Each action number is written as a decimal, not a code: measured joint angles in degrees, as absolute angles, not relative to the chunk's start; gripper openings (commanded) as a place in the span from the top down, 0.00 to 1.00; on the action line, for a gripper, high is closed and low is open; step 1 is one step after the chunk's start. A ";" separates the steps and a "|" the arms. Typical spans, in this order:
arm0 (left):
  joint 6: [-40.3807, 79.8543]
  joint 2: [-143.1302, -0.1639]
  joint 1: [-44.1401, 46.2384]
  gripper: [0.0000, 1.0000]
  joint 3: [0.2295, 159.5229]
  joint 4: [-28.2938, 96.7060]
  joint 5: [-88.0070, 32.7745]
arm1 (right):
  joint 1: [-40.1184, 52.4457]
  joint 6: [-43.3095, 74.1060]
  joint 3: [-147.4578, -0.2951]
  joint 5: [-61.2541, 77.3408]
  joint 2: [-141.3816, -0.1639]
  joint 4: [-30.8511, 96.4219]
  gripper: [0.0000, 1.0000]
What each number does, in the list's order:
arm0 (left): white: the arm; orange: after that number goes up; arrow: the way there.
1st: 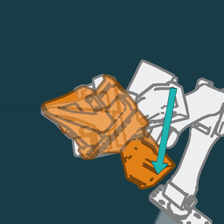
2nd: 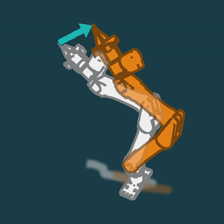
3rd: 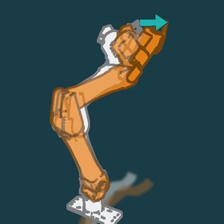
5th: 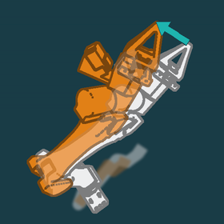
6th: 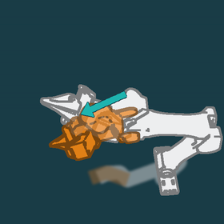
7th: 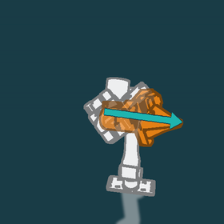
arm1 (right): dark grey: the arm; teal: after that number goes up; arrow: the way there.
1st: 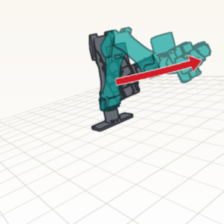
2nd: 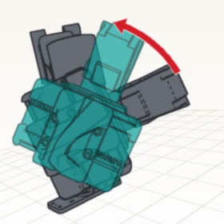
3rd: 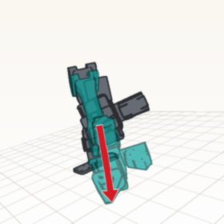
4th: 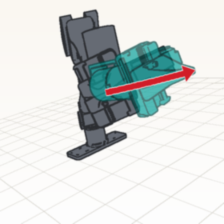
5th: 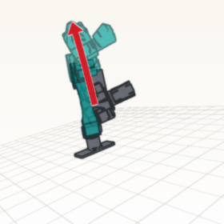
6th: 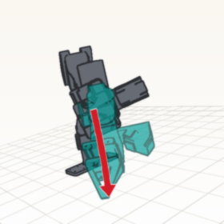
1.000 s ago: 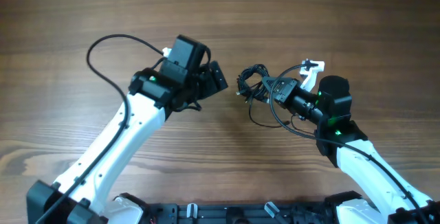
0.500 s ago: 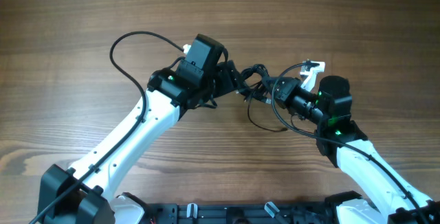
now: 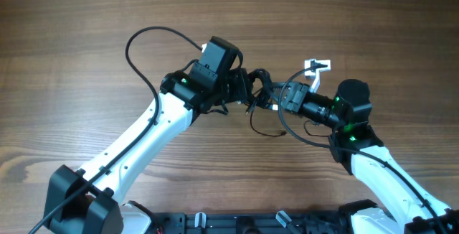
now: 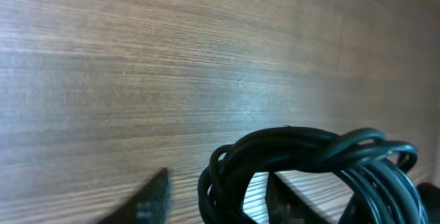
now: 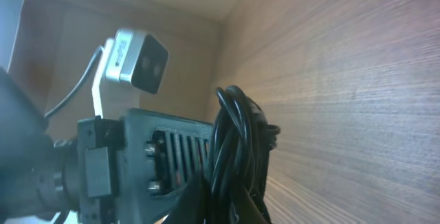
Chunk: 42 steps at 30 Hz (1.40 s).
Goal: Untangle cables
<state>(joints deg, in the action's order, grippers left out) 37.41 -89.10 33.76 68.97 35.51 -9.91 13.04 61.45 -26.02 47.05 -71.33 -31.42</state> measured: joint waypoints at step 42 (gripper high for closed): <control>19.14 -86.98 34.02 0.96 68.95 35.83 -2.81 | 13.08 53.08 -26.09 37.69 -71.42 -15.66 0.46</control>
<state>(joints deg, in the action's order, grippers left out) 19.14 -86.98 34.02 68.95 35.83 -2.81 13.08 53.08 -26.09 37.69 -71.42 -15.66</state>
